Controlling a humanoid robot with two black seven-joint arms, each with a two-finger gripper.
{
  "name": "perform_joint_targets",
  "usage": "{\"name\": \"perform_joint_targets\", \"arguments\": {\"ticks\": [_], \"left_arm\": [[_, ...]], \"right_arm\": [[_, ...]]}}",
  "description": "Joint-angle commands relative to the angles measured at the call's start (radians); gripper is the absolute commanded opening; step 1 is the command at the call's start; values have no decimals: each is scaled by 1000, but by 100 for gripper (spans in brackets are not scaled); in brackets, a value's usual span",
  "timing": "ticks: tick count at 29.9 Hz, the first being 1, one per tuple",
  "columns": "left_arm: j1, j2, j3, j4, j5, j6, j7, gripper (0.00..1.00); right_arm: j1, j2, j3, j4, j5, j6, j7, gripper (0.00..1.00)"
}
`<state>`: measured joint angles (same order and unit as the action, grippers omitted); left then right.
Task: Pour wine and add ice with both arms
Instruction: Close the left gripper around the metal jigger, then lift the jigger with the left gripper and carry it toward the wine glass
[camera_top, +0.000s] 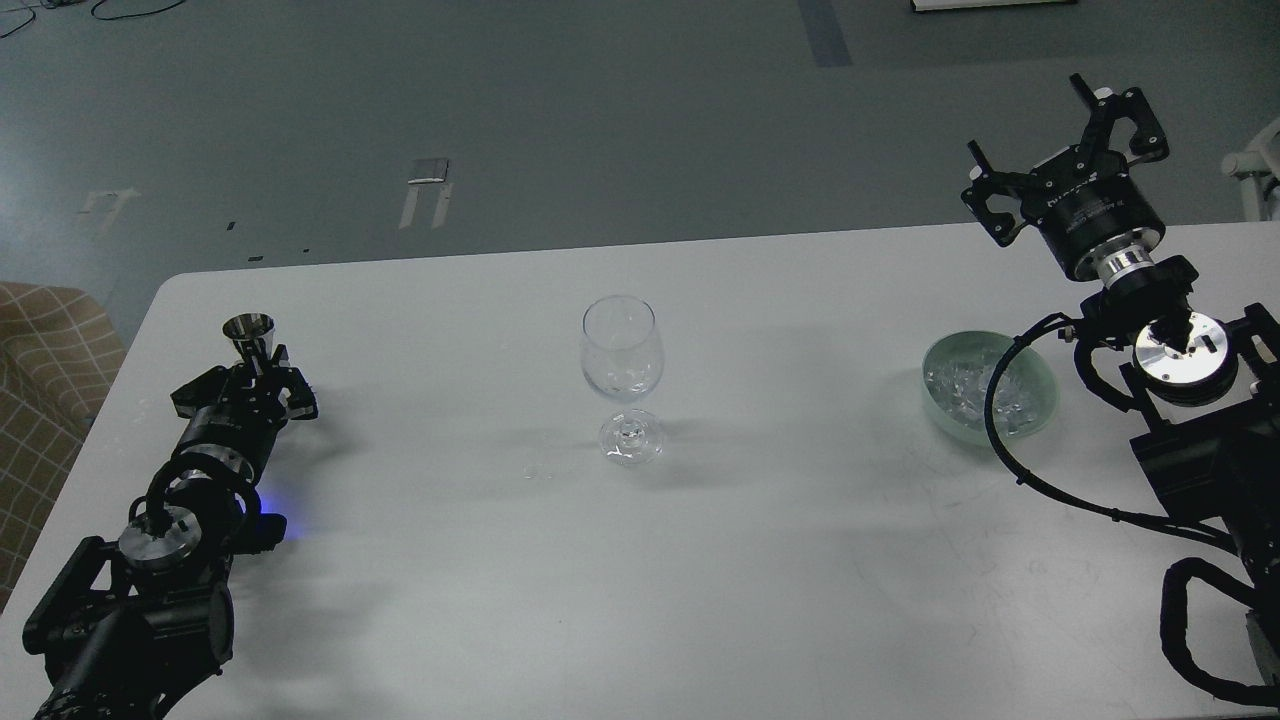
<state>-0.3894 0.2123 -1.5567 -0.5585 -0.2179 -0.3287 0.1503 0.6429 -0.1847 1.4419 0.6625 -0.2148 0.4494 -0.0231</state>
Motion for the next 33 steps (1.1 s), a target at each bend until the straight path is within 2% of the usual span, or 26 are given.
{"name": "perform_joint_targets", "arguments": {"ticks": [1,10,12,19,25,33], "left_arm": [[1,-1,-2,0,-1,-16,0,21],[-3,-4,-5,-14,-3,-30,0,20],[-3,-4,-6,-18,-5,-30,0,17],[7,2,-3,-162,-20,-13,2,13],[12,-1,10,-320,-18,71,5,13],[11,-10,38,-469,-15,164,49,13]], "right_arm": [[-6,-4,0,2,0,0,0,100],[-5,-10,0,3,0,0,-1,100],[-5,-10,0,3,0,0,0,100],[-8,-10,0,2,0,0,0,100],[-9,-13,0,2,0,0,0,100],[-19,-19,0,5,0,0,0,100]]}}
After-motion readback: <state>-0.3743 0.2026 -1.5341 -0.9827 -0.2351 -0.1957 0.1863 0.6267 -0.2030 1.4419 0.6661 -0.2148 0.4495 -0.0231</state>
